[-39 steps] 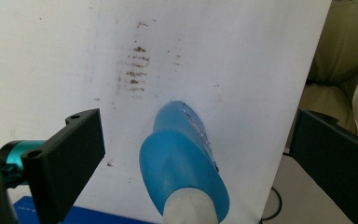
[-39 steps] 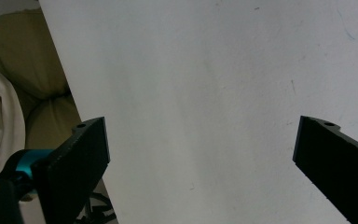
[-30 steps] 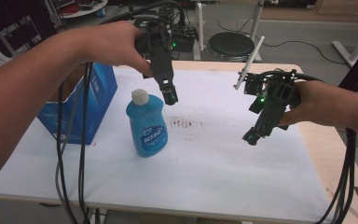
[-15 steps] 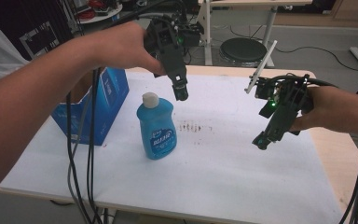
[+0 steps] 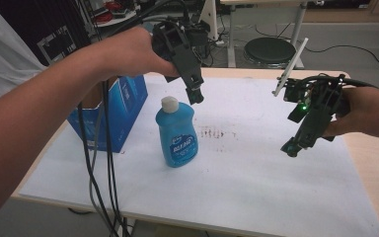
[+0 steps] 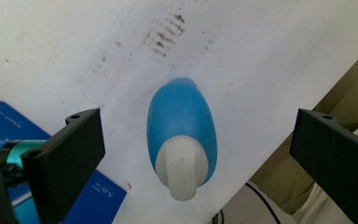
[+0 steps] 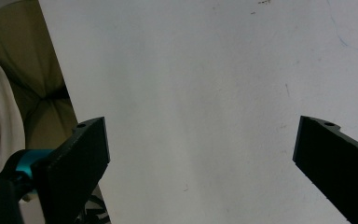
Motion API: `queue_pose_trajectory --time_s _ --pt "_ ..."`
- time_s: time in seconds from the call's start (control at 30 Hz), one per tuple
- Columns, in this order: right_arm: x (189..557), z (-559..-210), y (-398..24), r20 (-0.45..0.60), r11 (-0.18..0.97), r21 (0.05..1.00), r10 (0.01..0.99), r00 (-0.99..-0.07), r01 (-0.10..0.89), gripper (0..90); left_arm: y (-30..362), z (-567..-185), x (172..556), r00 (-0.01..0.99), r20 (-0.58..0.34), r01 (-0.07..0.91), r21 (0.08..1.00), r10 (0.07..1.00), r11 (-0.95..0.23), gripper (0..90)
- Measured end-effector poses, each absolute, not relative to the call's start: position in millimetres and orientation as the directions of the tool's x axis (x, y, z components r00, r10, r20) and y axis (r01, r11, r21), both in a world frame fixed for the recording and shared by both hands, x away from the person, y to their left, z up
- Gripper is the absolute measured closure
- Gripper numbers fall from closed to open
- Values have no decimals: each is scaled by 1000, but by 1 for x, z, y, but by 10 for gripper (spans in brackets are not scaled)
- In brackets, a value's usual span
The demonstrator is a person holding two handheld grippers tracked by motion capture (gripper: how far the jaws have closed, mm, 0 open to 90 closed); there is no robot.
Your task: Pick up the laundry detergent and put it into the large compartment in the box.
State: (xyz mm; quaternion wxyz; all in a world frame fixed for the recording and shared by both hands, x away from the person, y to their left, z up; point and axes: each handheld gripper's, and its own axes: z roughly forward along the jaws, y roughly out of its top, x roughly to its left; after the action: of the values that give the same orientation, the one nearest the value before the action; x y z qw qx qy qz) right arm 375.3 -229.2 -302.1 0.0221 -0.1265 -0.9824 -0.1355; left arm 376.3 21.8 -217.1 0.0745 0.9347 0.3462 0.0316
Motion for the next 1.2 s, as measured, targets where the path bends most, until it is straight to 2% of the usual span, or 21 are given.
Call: queue_pose_trajectory --time_s 0.4,1.2 --pt "377 -305 -227 81 934 253 241 -967 254 27 41 -225 376 708 -23 701 143 706 -698 31" --pt "378 -307 -224 88 936 245 240 -967 254 27 46 -266 378 712 -59 701 112 700 -704 32"
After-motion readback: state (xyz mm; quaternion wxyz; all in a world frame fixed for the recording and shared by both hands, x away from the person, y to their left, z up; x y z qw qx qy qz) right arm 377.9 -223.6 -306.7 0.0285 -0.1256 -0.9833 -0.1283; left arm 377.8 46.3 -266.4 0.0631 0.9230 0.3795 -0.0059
